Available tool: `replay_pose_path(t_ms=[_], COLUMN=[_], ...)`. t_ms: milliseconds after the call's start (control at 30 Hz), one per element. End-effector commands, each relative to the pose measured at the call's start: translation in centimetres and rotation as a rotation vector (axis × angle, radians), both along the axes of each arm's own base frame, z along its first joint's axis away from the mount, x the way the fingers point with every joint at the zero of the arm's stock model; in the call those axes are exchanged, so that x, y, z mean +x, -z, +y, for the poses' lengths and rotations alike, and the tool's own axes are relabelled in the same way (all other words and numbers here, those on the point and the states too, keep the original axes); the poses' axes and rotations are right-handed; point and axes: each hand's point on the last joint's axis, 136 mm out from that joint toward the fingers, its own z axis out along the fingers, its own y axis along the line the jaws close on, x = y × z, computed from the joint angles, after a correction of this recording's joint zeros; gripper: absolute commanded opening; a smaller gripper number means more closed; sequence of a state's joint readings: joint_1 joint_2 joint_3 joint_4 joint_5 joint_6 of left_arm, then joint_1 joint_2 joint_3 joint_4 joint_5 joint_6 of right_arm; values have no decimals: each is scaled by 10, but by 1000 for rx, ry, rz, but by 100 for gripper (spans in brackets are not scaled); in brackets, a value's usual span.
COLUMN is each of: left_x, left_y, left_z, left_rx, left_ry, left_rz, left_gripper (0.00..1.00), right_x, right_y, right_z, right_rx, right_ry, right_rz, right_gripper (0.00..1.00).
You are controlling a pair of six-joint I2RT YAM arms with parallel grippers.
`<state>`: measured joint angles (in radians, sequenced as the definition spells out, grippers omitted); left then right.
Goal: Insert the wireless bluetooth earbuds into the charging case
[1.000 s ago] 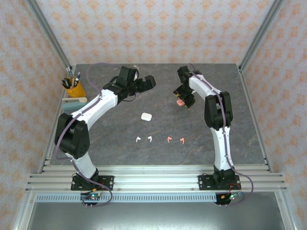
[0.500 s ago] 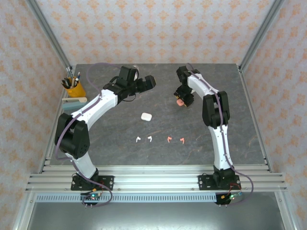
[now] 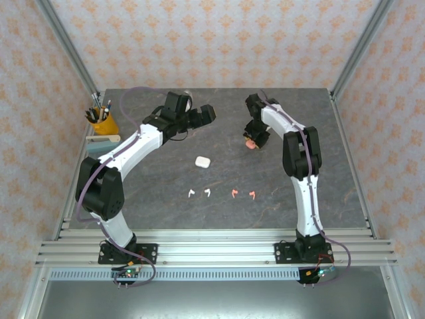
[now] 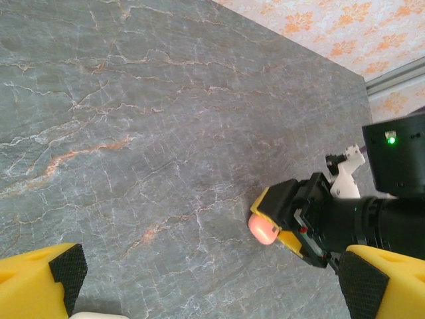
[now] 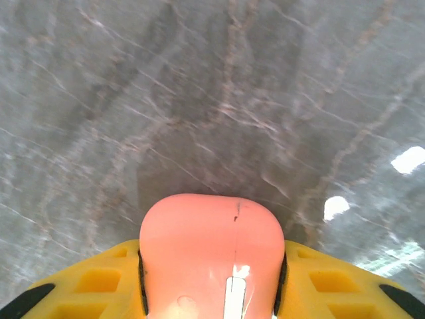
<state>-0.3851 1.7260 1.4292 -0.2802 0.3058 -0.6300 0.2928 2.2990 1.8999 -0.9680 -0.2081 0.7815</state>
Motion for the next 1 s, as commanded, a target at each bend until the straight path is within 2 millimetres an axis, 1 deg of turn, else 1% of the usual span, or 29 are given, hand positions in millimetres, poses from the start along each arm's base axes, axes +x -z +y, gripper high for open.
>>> replay_pose_path(t_ms=[0,67,167,300,500,667,800,867,967], left_x=[-7,-8,-9,-10,-10,-11,-13,-14,-16], left_y=[-14,-15,-15,-15,-18,-24,-29,-32,-35], left_z=[7,8,10,13,21,29,33,35,40], left_rx=[15,19,28,38,42,38,38,37,35], left_ry=[-1,-1,-5,-7,-24,-38,-45,-47,-55], left_rz=[-29,-31,-33,-34,-44,-59,-73,-79,-86], left_gripper=[100,100,100,100,100,100,100,100,100], right_x=[-17,-24,-33,-40,-47,-51,-50,-50,-48], right_y=[-5,-10,-21,-34,-49,-62,-72,-72,-67], right_z=[-18,-25,-35,-46,-70,-90,-96,-97,-94], right_rx=[-71,-103,-170,-289,-536,-779,-953,-1040,-1152], right_ry=[-35,-52,-94,-167,-249,-305,-342,-370,-418], right_rz=[-3,-20,-38,-44,-17,30,55,89,146], right_gripper=[33,31,31,31,31,31,31,31,31])
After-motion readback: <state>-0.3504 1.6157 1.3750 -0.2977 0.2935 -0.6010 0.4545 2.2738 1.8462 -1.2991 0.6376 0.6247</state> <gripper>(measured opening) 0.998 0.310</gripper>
